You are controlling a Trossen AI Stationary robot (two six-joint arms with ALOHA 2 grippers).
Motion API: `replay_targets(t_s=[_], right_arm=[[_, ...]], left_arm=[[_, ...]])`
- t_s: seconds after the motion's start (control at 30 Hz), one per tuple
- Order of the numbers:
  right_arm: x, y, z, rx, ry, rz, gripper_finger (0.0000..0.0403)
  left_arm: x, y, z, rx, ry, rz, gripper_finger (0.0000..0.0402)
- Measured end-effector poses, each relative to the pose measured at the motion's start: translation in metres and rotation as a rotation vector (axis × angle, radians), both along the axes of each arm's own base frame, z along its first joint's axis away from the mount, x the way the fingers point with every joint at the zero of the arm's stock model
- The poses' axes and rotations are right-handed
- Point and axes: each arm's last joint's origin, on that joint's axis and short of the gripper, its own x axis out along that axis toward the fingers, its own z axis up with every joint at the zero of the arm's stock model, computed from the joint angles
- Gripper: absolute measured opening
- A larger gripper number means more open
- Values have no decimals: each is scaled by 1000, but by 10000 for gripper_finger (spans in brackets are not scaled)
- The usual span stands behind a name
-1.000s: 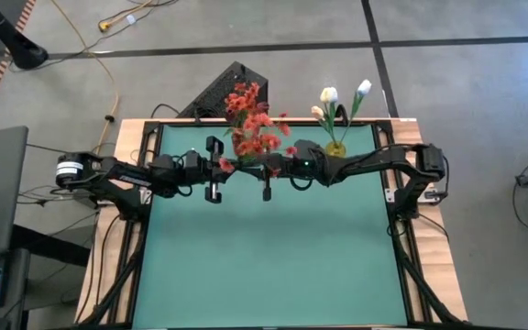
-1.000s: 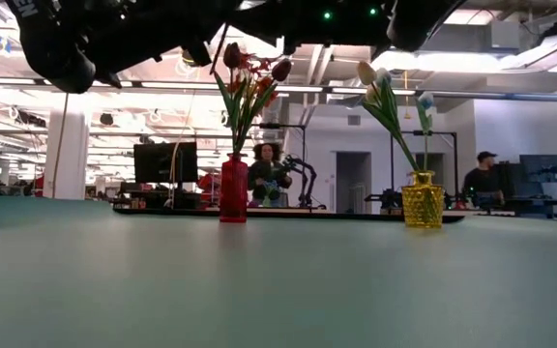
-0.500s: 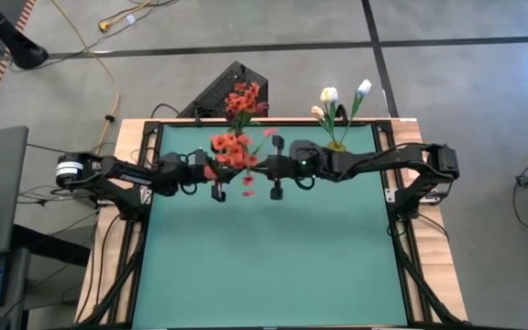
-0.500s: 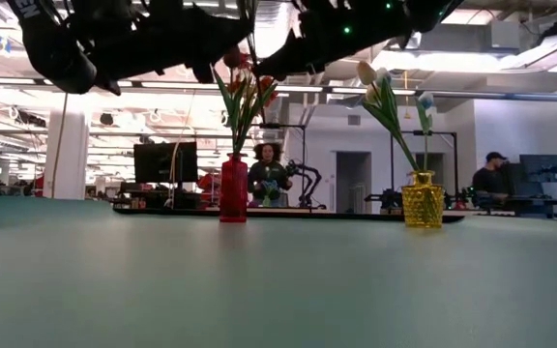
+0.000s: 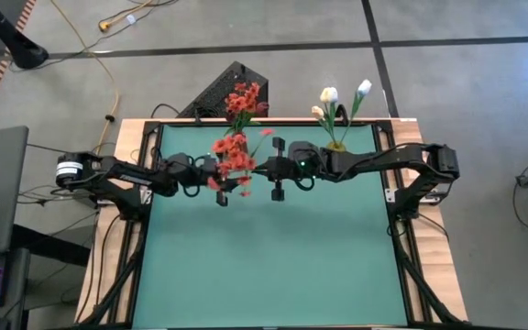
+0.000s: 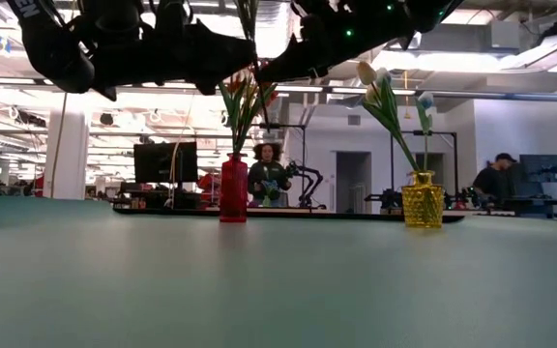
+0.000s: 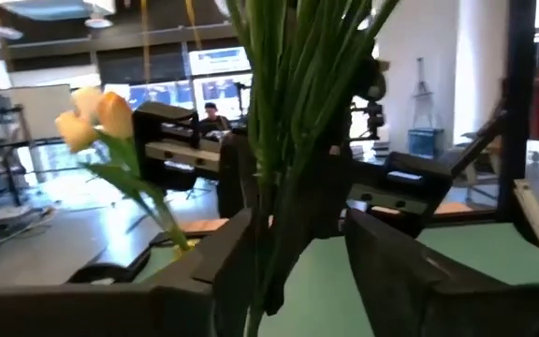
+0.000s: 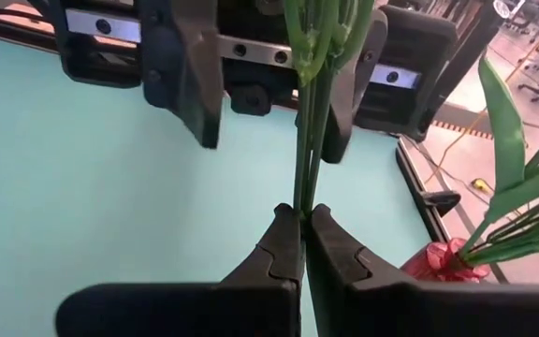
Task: Sort flowers into vase by color
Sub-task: Put the orange flowers into the red vase
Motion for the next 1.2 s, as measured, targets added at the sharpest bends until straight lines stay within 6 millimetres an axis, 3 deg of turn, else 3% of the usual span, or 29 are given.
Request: replay_targets(t_s=[0.27,0.6,0.83,1.2], right_arm=[[0,0,0,6,-6,-2,29],[0,0,-1,17,10,-5,29],[-1,-1,-2,1,24,-22,30],[0,-1,1,-3,-3,-22,30]], left_arm=[[2,3,1,-29,-1,96,167],[19,6,13,-19,98,60,114],[12,5,22,-23,107,81,75],[5,4,30,-18,117,94,71]])
